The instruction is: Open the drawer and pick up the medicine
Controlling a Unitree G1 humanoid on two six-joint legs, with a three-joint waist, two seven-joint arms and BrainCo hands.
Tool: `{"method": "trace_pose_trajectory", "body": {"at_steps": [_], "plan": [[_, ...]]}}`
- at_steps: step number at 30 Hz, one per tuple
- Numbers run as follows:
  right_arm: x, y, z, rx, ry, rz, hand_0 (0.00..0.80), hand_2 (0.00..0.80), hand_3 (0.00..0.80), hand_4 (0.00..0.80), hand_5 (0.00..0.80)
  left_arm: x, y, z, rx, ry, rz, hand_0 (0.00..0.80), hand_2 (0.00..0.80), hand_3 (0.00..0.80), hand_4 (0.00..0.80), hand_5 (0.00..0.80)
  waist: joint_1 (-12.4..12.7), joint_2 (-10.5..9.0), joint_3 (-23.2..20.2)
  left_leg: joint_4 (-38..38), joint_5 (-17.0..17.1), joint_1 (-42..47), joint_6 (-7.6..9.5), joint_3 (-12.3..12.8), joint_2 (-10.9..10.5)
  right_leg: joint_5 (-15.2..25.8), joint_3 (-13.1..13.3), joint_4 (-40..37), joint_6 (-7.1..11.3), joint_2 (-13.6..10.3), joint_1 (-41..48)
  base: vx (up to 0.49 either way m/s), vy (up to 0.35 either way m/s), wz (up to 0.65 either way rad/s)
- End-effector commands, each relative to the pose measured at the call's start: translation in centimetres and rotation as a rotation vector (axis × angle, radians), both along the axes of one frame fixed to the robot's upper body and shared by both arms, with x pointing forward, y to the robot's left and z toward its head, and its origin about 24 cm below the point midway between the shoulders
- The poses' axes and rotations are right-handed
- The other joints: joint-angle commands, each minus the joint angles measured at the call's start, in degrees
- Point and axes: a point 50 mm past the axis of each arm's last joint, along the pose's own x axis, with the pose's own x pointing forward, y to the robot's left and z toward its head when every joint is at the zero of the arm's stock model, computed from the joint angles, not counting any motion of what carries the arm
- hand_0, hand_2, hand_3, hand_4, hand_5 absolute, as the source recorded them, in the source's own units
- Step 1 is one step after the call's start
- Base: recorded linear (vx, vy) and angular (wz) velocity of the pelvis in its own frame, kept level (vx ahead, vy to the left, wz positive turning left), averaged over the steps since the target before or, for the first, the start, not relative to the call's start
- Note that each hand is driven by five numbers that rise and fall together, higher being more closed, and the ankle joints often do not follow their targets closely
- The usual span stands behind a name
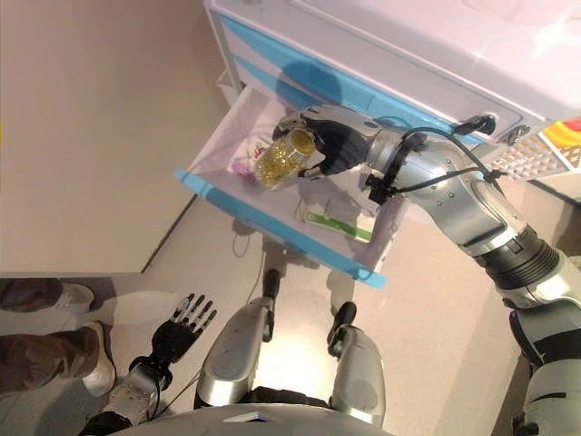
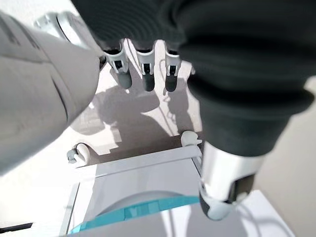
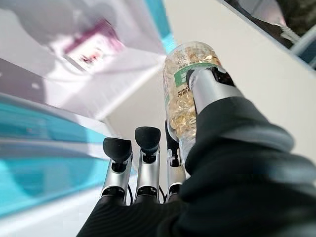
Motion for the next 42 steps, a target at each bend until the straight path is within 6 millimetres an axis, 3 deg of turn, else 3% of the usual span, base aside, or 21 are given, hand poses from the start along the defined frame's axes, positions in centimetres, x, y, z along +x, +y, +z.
{"method": "trace_pose_trajectory", "body": {"at_steps": [1,12,23,30,42], "plan": [[-2.2,0.2,2.2,0.056,-0.066,0.104,0.8,0.8,0.8,0.8,0.8,-2.9,0.3,-1.2,0.026,0.071,0.032,0.0,0.0,0.0,0.0,0.0,-0.64,-0.2,-4.99,4.46,-9.18,-0.12,0.43,0.19,-2.26,3.54,-0.17,-3.8,2.64,0.91,2.41,0.031,-0.011,-0.03],[-4.7,-0.1,3.6,0.133,-0.084,0.194,0.8,0.8,0.8,0.8,0.8,-3.8,0.3,-1.7,0.033,0.108,0.05,0.0,0.0,0.0,0.0,0.0,-1.57,-0.99,-7.73,3.4,-9.35,1.98,0.16,0.77,-1.98,3.32,0.13,-4.93,2.62,1.31,4.39,0.026,-0.007,-0.04],[-5.3,-1.0,5.1,0.251,-0.13,0.187,0.8,0.8,0.8,0.8,0.8,-4.7,0.3,-2.3,0.045,0.152,0.055,0.0,0.0,0.0,0.0,0.0,-1.95,-1.56,-10.01,2.34,-9.46,4.03,-0.15,1.03,-1.56,3.21,0.15,-5.98,2.67,1.64,6.37,0.036,-0.019,-0.03],[-5.0,-1.7,6.2,0.33,-0.152,0.142,0.8,0.8,0.8,0.8,0.8,-5.5,0.3,-2.6,0.046,0.18,0.06,0.0,0.0,0.0,0.0,0.0,-2.04,-1.61,-11.58,1.38,-9.27,5.11,-0.37,1.14,-1.51,3.19,-0.14,-6.72,2.79,1.66,7.42,0.034,-0.005,-0.02],[-1.7,-4.5,8.5,0.429,-0.236,-0.128,0.8,0.8,0.8,0.8,0.8,-6.3,0.4,-3.1,0.063,0.231,0.041,0.0,0.0,0.0,0.0,0.0,-1.28,-2.02,-14.02,0.81,-9.59,7.13,-0.51,0.18,-1.73,2.95,-0.84,-7.73,2.66,1.45,9.93,0.049,0.0,-0.02]]}}
